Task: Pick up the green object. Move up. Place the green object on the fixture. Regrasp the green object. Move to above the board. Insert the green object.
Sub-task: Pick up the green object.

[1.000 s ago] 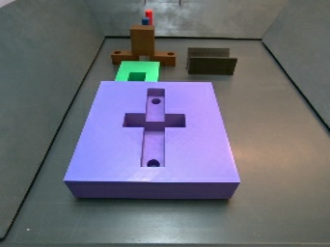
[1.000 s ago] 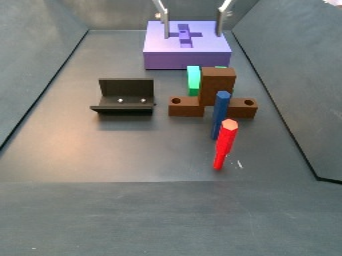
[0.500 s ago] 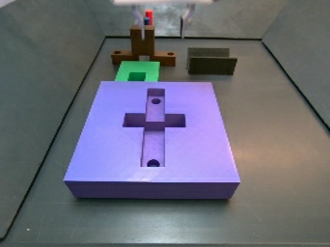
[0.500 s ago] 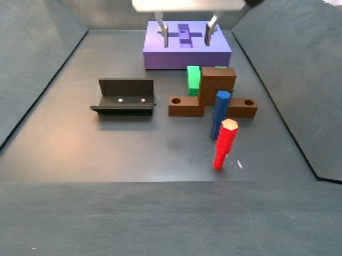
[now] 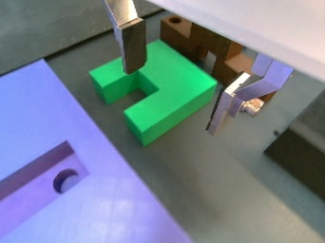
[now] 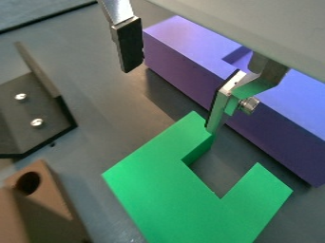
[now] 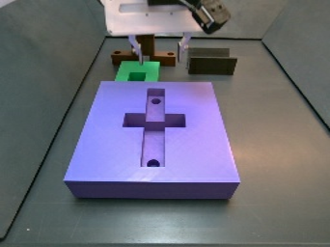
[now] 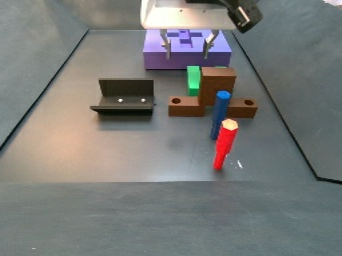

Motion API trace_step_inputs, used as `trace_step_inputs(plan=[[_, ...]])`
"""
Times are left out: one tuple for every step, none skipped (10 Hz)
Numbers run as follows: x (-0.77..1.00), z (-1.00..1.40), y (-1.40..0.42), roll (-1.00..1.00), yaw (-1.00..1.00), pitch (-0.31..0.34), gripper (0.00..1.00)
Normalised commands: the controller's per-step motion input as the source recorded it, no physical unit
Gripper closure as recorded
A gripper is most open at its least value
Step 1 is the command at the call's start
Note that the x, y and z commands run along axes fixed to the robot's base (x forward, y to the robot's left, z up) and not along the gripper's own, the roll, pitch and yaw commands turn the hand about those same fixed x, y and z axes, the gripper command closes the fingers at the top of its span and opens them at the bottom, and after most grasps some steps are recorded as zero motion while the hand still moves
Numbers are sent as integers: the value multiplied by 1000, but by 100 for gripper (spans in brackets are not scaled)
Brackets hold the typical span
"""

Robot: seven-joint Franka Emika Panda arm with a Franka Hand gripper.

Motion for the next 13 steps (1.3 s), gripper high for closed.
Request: trace_step_inputs(plan=[[0, -283, -249, 150, -106, -80, 0], [0, -303, -223, 179, -94, -57, 0], [0, -331, -131, 184, -80, -44, 0], [0, -371, -34, 161, -37, -66, 0], [0, -289, 0, 174, -54, -36, 0], [-29, -206, 66, 183, -140, 0, 0], [-20, -169, 43, 170, -163, 0, 0], [0, -111, 0, 193, -163, 0, 0], [-77, -134, 0, 220, -220, 0, 0], [-20, -180, -34, 156, -171, 0, 0], [0, -194, -37, 93, -100, 0, 0], [-6, -234, 0, 71, -74, -11, 0], [-49, -257, 0, 50, -43, -34, 0]])
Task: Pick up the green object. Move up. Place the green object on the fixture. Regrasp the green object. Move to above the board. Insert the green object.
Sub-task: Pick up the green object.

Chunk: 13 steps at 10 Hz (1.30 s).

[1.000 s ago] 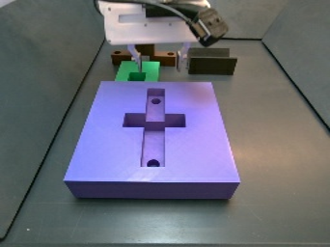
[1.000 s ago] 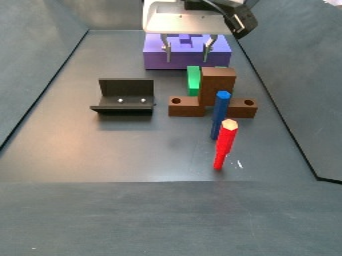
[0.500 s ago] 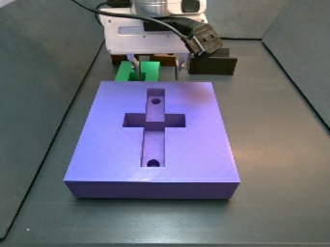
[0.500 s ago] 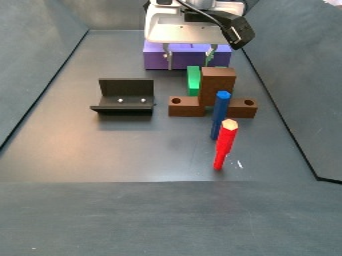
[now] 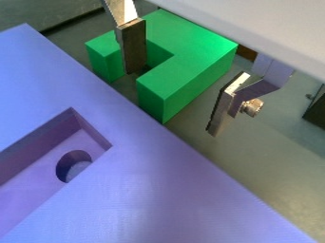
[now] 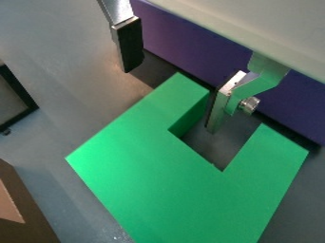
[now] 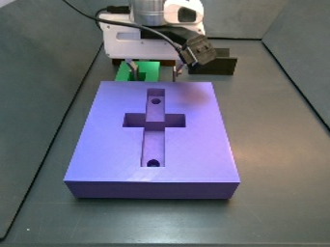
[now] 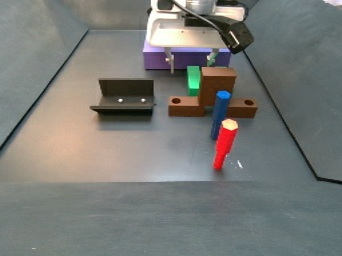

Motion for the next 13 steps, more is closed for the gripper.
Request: trace_step_inputs(plan=[[-23, -211, 0, 41, -51, -11, 0], [-37, -106, 0, 66, -66, 0, 0], [-31, -89, 0, 66, -80, 0, 0], [-26, -86, 0, 40, -89, 0, 0], [-40, -86, 0, 10, -77, 0, 0], [0, 0, 0, 0, 0, 0, 0], [0, 0, 0, 0, 0, 0, 100], [0, 0, 0, 0, 0, 0, 100], [0, 0, 0, 0, 0, 0, 100], [0, 0, 0, 0, 0, 0, 100], [0, 0, 0, 0, 0, 0, 100], [0, 0, 0, 0, 0, 0, 100], [0, 0, 0, 0, 0, 0, 100]])
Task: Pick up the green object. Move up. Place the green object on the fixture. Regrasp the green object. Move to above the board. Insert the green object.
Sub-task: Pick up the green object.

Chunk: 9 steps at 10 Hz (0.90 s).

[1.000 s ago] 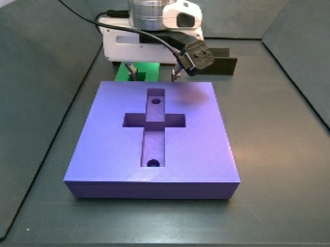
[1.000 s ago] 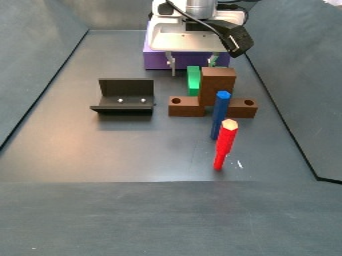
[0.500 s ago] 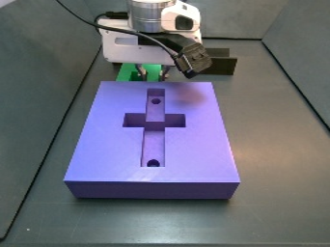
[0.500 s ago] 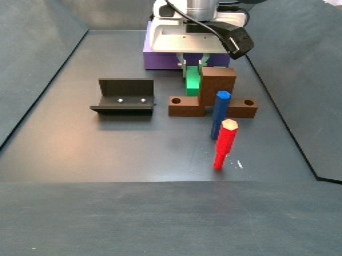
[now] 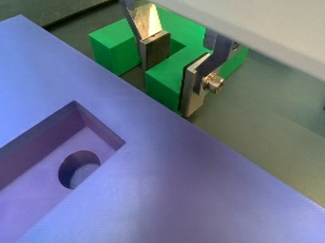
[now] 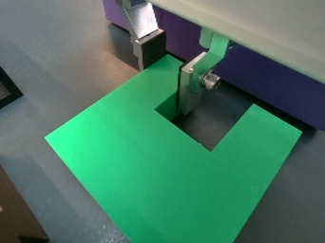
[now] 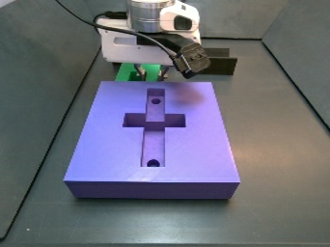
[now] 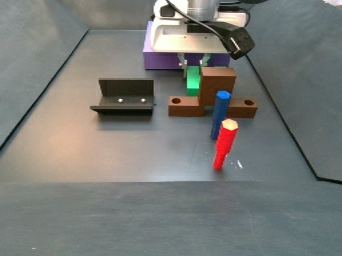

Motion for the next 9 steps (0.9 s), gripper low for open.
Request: trace_step_inputs(plan=[[0, 0, 0, 0, 0, 0, 100], [0, 0, 0, 0, 0, 0, 100], [0, 0, 0, 0, 0, 0, 100], [0, 0, 0, 0, 0, 0, 100], [0, 0, 0, 0, 0, 0, 100], [0, 0, 0, 0, 0, 0, 100], [0, 0, 0, 0, 0, 0, 100], [0, 0, 0, 0, 0, 0, 100], [0, 0, 0, 0, 0, 0, 100]])
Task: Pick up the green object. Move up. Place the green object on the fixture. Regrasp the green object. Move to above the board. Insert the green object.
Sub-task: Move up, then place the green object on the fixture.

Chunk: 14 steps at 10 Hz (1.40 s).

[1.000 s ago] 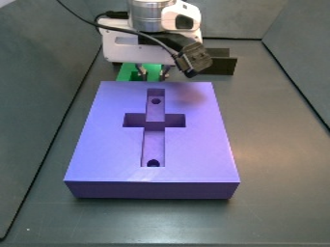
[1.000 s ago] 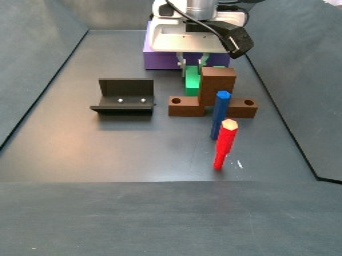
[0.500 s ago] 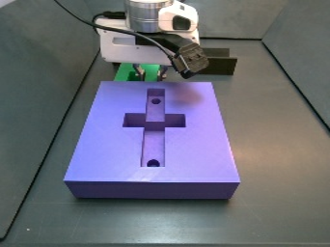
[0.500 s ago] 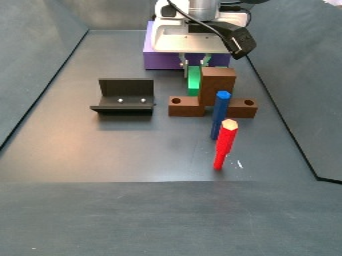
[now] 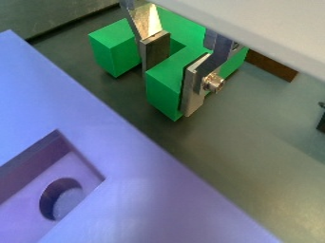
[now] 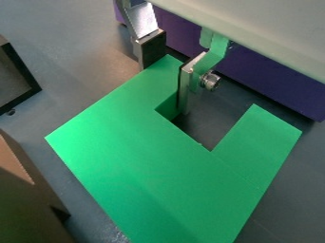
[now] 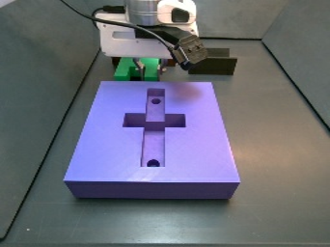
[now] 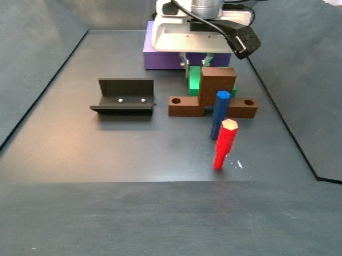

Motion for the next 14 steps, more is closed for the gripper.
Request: trace_step_inputs(plan=[[0, 833, 0, 0, 0, 0, 100], [-29, 833, 35, 6, 32, 8, 100], [-88, 623, 31, -5, 38, 33, 100], [-31, 232, 6, -34, 21, 7, 100], [0, 0, -14, 9, 0, 0, 100], [0, -29, -3, -77, 0, 0, 100], [-69, 0, 0, -186, -34, -157, 100], [-9, -106, -126, -80, 29, -34, 100], [343, 0, -211, -271, 0, 66, 100], [640, 291, -154, -600, 0, 240, 100], [817, 549, -100, -886, -234, 289, 100], [797, 503, -114, -949, -266, 200, 100], [771, 480, -114, -971, -263, 129, 100], [800, 397, -31, -1000, -214, 89, 100]])
